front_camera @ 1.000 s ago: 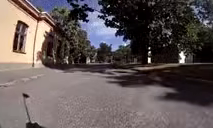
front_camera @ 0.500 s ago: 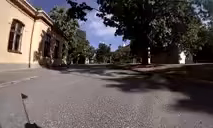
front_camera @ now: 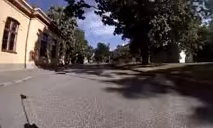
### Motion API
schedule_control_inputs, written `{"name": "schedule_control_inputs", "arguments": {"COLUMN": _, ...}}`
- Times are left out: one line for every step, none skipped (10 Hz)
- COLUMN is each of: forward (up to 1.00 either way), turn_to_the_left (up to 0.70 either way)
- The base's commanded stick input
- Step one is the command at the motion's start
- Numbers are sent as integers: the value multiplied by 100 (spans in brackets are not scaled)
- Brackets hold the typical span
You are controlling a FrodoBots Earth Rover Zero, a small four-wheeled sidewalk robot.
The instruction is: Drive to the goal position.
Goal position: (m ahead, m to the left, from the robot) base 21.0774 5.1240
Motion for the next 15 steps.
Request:
{"name": "schedule_control_inputs", "arguments": {"forward": 70, "turn_to_the_left": 0}}
{"name": "schedule_control_inputs", "arguments": {"forward": 70, "turn_to_the_left": 0}}
{"name": "schedule_control_inputs", "arguments": {"forward": 70, "turn_to_the_left": 0}}
{"name": "schedule_control_inputs", "arguments": {"forward": 70, "turn_to_the_left": 0}}
{"name": "schedule_control_inputs", "arguments": {"forward": 70, "turn_to_the_left": 8}}
{"name": "schedule_control_inputs", "arguments": {"forward": 70, "turn_to_the_left": 33}}
{"name": "schedule_control_inputs", "arguments": {"forward": 70, "turn_to_the_left": 35}}
{"name": "schedule_control_inputs", "arguments": {"forward": 70, "turn_to_the_left": 35}}
{"name": "schedule_control_inputs", "arguments": {"forward": 70, "turn_to_the_left": 35}}
{"name": "schedule_control_inputs", "arguments": {"forward": 70, "turn_to_the_left": 5}}
{"name": "schedule_control_inputs", "arguments": {"forward": 70, "turn_to_the_left": 0}}
{"name": "schedule_control_inputs", "arguments": {"forward": 70, "turn_to_the_left": 0}}
{"name": "schedule_control_inputs", "arguments": {"forward": 70, "turn_to_the_left": 0}}
{"name": "schedule_control_inputs", "arguments": {"forward": 70, "turn_to_the_left": 0}}
{"name": "schedule_control_inputs", "arguments": {"forward": 70, "turn_to_the_left": 0}}
